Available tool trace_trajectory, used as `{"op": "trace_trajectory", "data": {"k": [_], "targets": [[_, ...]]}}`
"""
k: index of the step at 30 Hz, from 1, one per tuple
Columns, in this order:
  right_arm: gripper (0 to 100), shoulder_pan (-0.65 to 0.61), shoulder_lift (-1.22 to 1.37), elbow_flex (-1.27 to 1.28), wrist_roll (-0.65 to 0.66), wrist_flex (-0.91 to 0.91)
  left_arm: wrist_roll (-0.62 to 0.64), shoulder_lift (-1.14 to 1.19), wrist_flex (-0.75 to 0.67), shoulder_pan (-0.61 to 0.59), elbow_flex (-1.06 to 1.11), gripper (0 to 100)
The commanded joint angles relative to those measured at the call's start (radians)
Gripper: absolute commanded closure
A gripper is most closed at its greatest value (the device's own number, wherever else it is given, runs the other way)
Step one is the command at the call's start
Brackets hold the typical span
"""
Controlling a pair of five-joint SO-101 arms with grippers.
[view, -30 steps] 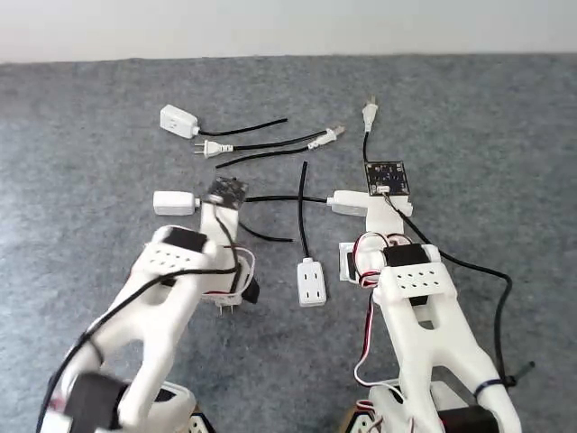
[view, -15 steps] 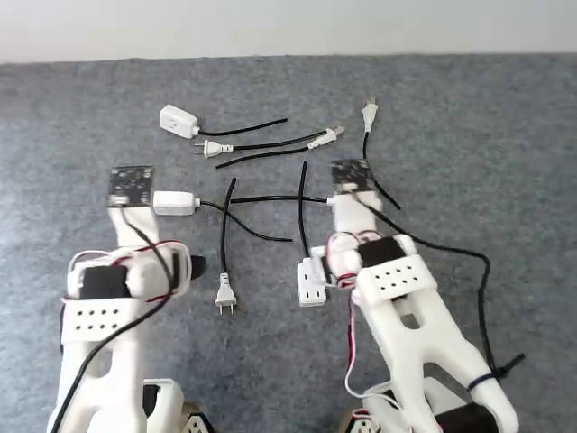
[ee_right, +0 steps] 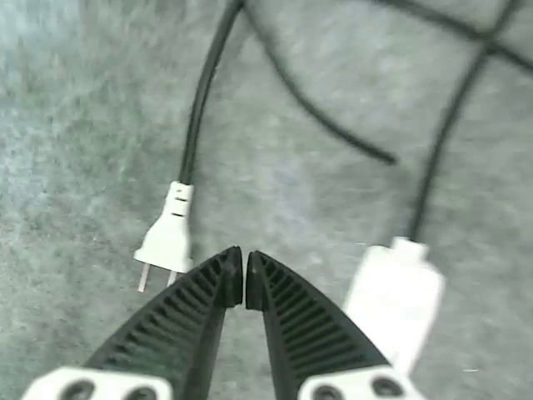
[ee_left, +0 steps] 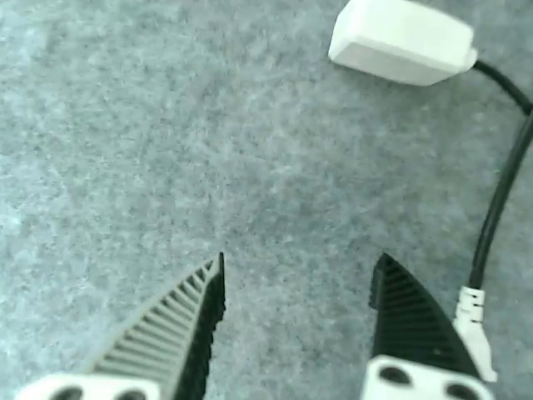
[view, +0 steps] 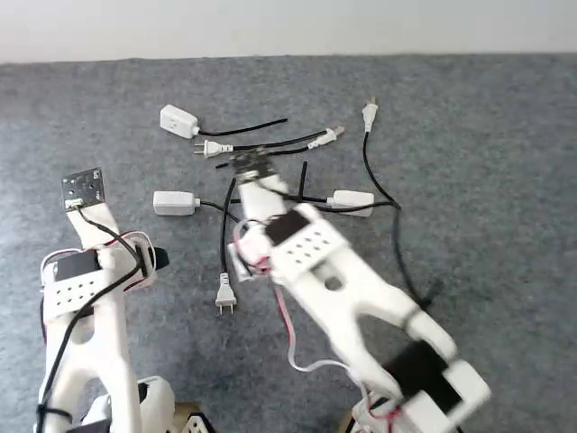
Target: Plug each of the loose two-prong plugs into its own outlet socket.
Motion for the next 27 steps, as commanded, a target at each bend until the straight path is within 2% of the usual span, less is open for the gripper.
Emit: {"op": "trace_trajectory", "data": {"k": [1,5,8,12,27], "targets": [[98.2,-0.042,0.131,-0.169,-0.052,0.028,0.002,0.031,-0.043,-0.009,-0.016,73],[91.1,-0.058,0.254,-0.279,-0.135,0.028,0.002,0.046,-0.064,-0.009,-0.016,73],[86.1,-0.108,0.308,-0.324,-0.137,0.028,0.002,0.049,-0.072,-0.009,-0.015,73],[89.0,-0.143,0.344,-0.361,-0.137,0.021,0.0,0.049,-0.077,-0.008,-0.013,73],[89.7,-0.143,0.522,-0.485,-0.135,0.028,-0.003,0.051,-0.074,0.003,-0.008,73]]}}
